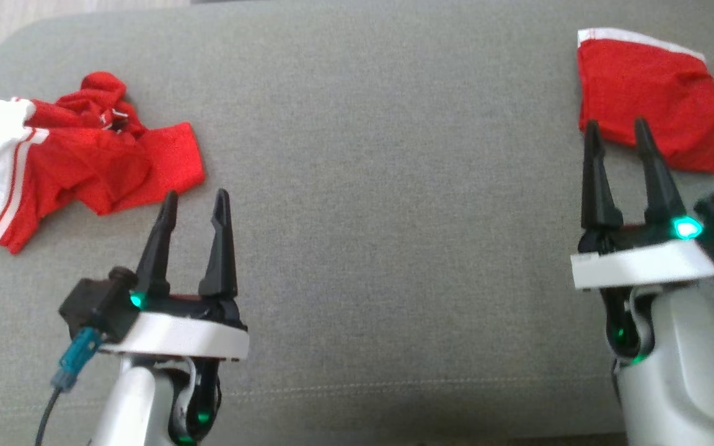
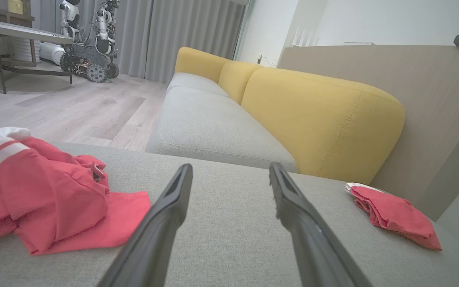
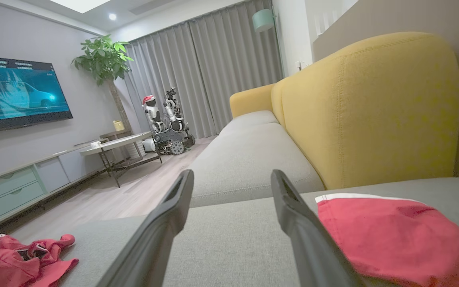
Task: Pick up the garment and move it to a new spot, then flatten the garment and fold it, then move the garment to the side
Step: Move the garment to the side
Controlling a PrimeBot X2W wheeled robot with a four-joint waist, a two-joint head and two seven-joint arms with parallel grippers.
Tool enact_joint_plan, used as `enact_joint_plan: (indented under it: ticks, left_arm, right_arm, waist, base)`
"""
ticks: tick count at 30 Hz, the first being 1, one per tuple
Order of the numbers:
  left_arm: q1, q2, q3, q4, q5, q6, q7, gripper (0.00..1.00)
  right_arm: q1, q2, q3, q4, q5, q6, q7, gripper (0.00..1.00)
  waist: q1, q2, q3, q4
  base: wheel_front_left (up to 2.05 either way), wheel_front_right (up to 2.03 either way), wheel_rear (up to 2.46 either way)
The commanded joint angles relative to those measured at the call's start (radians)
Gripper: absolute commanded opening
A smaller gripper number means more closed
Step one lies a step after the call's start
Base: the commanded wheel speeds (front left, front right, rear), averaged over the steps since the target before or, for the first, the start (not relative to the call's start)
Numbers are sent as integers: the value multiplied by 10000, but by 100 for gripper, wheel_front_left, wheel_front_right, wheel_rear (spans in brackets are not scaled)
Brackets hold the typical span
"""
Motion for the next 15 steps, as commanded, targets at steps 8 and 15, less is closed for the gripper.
enact_joint_plan:
  ticks: [8, 15]
  left_arm:
    - [238, 70, 167, -258, 7, 116, -51, 100]
    - [404, 70, 169, -220, 59, 160, -51, 100]
  right_arm:
    - [1307, 717, -261, -853, -871, 63, -325, 100]
    - [1716, 778, -211, -980, -957, 63, -366, 100]
  waist:
    - [1, -1, -556, 87]
    - [1, -1, -661, 22]
  base:
    - [0, 0, 0]
    - [0, 0, 0]
